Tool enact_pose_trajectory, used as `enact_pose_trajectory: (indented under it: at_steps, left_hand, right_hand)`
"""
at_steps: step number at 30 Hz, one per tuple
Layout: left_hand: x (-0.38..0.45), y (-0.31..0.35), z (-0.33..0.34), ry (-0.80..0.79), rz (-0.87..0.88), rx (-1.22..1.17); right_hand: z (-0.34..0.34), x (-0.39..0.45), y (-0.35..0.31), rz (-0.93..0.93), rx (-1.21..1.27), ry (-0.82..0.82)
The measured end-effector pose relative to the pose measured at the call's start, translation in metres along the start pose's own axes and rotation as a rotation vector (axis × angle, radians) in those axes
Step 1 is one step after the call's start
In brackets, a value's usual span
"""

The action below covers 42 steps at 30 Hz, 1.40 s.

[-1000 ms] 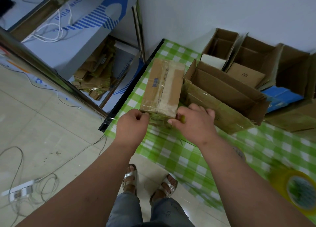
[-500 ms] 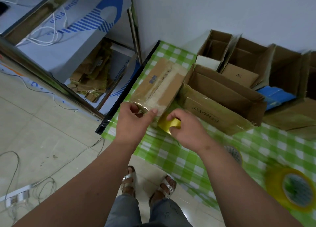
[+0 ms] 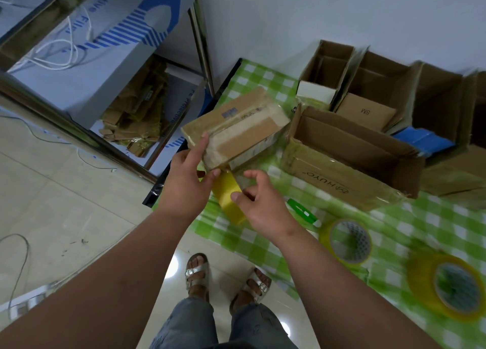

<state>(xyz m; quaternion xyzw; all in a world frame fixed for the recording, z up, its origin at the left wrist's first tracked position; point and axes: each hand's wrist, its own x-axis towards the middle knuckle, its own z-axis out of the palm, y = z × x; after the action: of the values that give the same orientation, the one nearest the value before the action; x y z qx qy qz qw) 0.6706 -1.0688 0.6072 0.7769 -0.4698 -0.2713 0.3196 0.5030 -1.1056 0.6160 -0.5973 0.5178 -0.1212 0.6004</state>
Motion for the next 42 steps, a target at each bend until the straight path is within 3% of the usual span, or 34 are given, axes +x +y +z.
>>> enact_pose_trajectory:
  at_steps: [8, 17, 21, 24, 27, 31, 35, 37, 39, 42]
  left_hand:
    - [0.021, -0.002, -0.014, -0.078, -0.015, 0.098]
    - [0.033, -0.002, -0.02, -0.08, -0.03, 0.146]
    - [0.021, -0.003, -0.011, 0.028, -0.219, -0.197]
    - [0.007, -0.002, -0.003, 0.128, -0.528, -0.461]
    - [-0.007, 0.0, 0.005, -0.02, -0.772, -0.578]
    - [-0.017, 0.001, 0.011, -0.131, -0.788, -0.688]
    - [-0.018, 0.003, 0.016, -0.104, -0.808, -0.763]
    - [-0.019, 0.004, 0.017, -0.071, -0.822, -0.785]
    - [-0.021, 0.004, 0.019, -0.049, -0.824, -0.795]
    - [-0.022, 0.004, 0.021, -0.027, -0.815, -0.8]
  right_hand:
    - [0.004, -0.002, 0.008, 0.026, -0.013, -0.16]
    - [0.014, -0.007, 0.028, 0.074, -0.053, -0.052]
    - [0.015, -0.007, 0.029, 0.071, -0.024, -0.08]
    - [0.011, -0.006, 0.03, 0.081, 0.006, -0.098]
    - [0.009, -0.005, 0.031, 0.073, 0.021, -0.112]
    - [0.006, -0.005, 0.031, 0.068, -0.02, -0.131]
    - [-0.005, -0.006, 0.032, 0.108, -0.045, -0.065]
    - [-0.016, -0.003, 0.039, 0.093, -0.155, 0.109]
    - [-0.033, -0.001, 0.051, 0.11, -0.438, 0.293]
    - [-0.055, 0.001, 0.07, 0.283, -0.792, 0.276]
